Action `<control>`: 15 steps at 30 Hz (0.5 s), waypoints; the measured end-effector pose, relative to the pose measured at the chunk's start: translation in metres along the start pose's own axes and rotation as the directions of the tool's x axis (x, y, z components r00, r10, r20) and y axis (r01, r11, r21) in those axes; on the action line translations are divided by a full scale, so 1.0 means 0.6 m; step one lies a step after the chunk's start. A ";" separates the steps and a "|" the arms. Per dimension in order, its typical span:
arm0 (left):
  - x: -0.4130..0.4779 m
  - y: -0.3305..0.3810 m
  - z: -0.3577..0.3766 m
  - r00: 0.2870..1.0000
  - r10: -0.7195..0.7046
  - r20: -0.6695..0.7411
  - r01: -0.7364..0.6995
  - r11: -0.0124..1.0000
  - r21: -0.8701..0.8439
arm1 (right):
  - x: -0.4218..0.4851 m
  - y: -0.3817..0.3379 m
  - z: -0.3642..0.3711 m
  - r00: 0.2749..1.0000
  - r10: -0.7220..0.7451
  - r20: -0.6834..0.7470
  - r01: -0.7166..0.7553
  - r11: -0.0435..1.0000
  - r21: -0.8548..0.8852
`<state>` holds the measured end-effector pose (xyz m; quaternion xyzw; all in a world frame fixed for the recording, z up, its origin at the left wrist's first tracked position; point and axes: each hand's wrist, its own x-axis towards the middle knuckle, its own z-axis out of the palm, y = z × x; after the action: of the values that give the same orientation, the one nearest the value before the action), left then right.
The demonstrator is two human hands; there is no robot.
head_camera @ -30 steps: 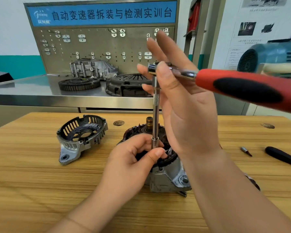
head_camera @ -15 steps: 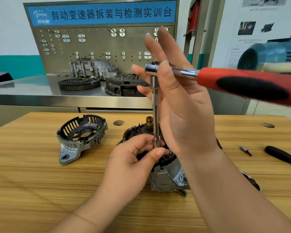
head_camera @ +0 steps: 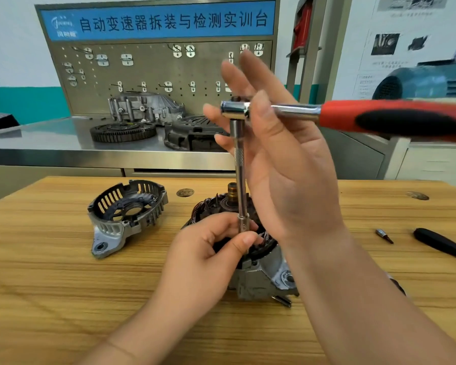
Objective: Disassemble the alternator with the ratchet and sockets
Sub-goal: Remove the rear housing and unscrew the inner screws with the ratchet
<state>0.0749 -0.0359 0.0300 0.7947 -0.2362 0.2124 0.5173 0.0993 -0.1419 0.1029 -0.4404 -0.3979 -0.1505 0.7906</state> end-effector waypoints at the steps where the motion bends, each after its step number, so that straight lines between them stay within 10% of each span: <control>1: -0.001 0.000 0.000 1.000 0.005 -0.004 -0.005 1.000 -0.001 | 0.000 -0.001 -0.001 0.999 0.030 -0.014 -0.029 0.999 0.046; 6: -0.001 -0.004 -0.002 0.999 -0.003 0.033 0.003 1.000 -0.016 | -0.002 0.001 -0.005 0.987 0.128 -0.101 -0.119 0.989 0.092; 12: 0.000 -0.004 0.004 1.000 -0.018 -0.024 0.018 1.000 -0.025 | -0.002 -0.003 -0.003 0.970 -0.244 0.002 0.223 0.882 -0.414; 15: -0.001 -0.003 0.005 1.000 0.000 -0.023 -0.001 0.999 -0.040 | -0.003 0.000 0.000 0.982 -0.180 -0.051 0.160 0.949 -0.272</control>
<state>0.0760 -0.0380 0.0273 0.7816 -0.2345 0.2169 0.5358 0.0979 -0.1420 0.1013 -0.5007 -0.3805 -0.2868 0.7227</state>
